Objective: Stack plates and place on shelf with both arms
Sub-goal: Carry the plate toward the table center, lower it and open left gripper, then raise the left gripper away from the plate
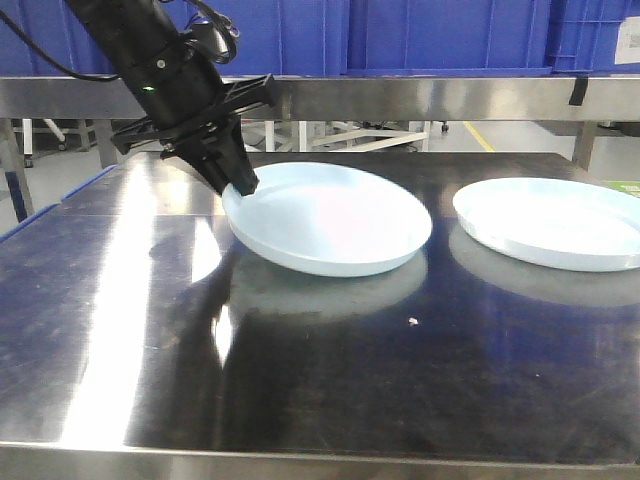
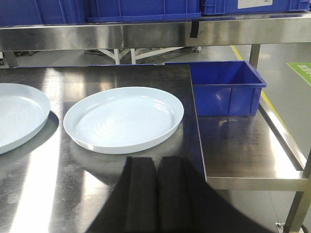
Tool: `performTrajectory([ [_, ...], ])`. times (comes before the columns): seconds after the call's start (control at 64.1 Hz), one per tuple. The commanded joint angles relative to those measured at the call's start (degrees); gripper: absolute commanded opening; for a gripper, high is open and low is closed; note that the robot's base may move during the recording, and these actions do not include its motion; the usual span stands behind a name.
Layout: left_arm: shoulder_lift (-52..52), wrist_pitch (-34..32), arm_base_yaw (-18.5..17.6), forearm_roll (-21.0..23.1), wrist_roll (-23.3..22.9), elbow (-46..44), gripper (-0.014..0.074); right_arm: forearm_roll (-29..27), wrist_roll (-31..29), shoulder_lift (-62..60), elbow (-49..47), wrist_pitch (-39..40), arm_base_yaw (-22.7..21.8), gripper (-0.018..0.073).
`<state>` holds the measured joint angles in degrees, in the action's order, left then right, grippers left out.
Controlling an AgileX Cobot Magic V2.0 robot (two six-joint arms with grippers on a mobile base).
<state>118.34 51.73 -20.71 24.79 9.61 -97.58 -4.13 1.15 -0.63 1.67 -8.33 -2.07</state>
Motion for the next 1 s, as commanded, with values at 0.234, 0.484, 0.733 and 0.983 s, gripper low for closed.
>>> performTrajectory([
  [0.234, -3.74, -3.06, -0.39, 1.01, -0.68, -1.73, 0.0333, 0.00, -0.11, -1.07, -0.01, 4.75, -0.34, 0.0051],
  [0.484, -8.51, -2.24, -0.39, -4.76, -0.68, -1.73, 0.0331, 0.00, -0.11, -1.07, -0.01, 4.75, -0.34, 0.0051],
  [0.733, -18.21, -10.28, -0.39, -8.72, -0.68, 5.79, 0.0293, 0.00, -0.11, -1.07, -0.01, 4.75, -0.34, 0.0051],
  [0.983, -32.73, -33.00, -0.39, -13.22, -0.68, 27.08, 0.0092, 0.00, -0.11, -1.07, -0.01, 4.75, -0.34, 0.0051],
])
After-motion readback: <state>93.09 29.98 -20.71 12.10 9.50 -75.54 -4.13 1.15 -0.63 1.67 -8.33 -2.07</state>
